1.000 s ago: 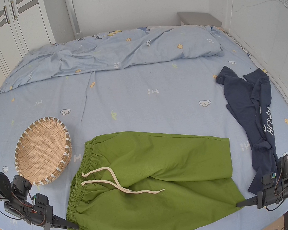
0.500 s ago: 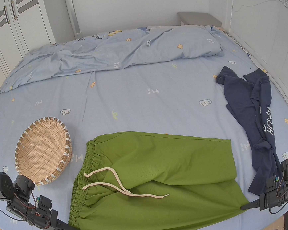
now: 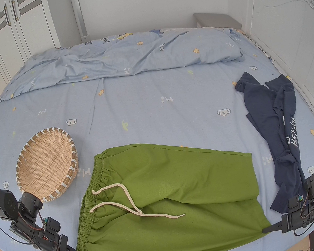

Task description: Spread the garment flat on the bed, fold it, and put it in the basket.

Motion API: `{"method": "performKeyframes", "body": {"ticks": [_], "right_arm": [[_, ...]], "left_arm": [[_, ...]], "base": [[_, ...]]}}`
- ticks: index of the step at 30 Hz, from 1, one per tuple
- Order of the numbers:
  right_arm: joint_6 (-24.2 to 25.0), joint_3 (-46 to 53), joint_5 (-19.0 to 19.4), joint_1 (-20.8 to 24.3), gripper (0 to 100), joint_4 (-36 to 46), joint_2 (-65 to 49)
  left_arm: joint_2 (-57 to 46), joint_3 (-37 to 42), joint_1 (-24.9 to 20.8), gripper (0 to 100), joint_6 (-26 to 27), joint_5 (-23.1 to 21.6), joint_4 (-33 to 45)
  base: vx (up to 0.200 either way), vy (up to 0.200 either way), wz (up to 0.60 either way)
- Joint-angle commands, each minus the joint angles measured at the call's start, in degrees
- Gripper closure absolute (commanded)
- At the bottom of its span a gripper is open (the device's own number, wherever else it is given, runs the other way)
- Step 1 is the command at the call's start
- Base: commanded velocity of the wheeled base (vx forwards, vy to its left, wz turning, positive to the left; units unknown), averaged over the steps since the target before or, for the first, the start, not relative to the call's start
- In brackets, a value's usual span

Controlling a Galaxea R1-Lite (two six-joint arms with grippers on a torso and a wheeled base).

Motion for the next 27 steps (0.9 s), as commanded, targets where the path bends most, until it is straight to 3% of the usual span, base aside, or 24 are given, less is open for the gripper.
{"method": "performKeyframes", "body": {"ticks": [1,9,10,23,27], "right_arm": [[0.02,1.01,0.0,0.07,100,0.01,0.11],[-0.07,1.01,-0.7,0.07,100,0.1,0.19],[-0.15,1.01,-0.7,0.07,0,0.1,0.28],[-0.51,1.01,0.18,-0.37,0,-1.04,-1.92],[-0.33,1.01,0.88,0.16,0,-4.64,-9.39]], "left_arm": [[0.0,-0.03,-0.11,100,-0.05,0.04,0.01],[0.0,0.15,-0.2,100,0.21,0.48,0.19],[0.0,0.15,-0.2,0,0.3,0.48,0.19],[-0.53,-0.91,0.86,0,0.21,0.04,0.89],[-11.95,-3.28,0.68,0,-0.49,-0.05,6.6]], "base": [[0.0,0.0,0.0],[0.0,0.0,0.0],[0.0,0.0,0.0],[0.0,0.0,0.0],[0.0,0.0,0.0]]}}
